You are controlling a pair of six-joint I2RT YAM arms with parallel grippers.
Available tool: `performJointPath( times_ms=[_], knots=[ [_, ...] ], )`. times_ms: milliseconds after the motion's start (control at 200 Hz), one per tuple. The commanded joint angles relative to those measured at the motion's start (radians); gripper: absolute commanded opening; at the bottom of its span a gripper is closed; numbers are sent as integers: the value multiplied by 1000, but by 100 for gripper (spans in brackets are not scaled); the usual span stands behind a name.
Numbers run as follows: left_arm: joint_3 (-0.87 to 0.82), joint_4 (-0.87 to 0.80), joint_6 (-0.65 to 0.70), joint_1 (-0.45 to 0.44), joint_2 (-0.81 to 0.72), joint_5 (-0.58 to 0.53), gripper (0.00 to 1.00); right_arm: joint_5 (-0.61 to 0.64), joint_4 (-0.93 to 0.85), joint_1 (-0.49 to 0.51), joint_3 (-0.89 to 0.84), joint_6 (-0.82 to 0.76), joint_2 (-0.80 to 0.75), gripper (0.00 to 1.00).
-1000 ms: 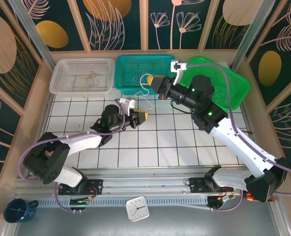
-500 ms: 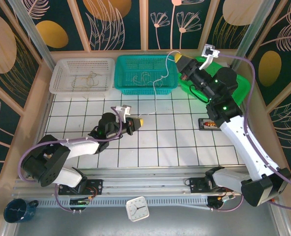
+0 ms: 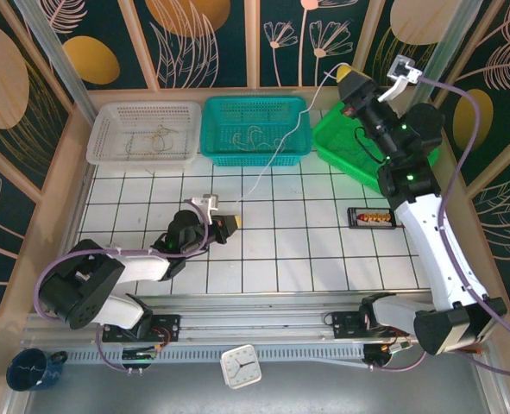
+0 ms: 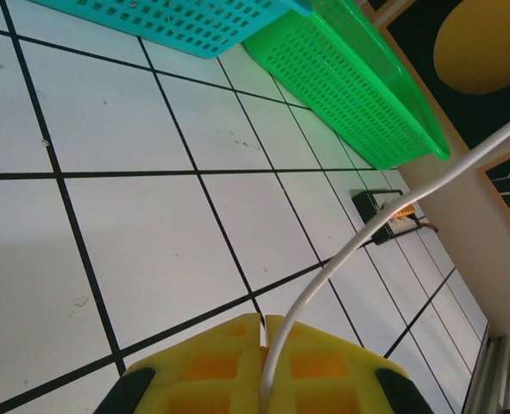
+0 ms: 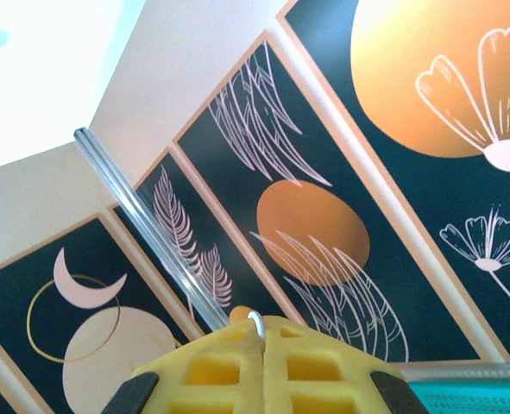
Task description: Untangle the cables
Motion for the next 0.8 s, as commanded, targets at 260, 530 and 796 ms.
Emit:
performJointPath(
  times_ms=[260,530,796],
  knots=[
    [30,22,-4,0,-83,-61,13,-118,116,21,59,61,84,0],
    [33,-52,10,0,-184,-127,72,-164,95,36,252,70,237,0],
    [-11,-138,-8,0,-308,-234,99,-197,81,38,504,74,446,0]
  ],
)
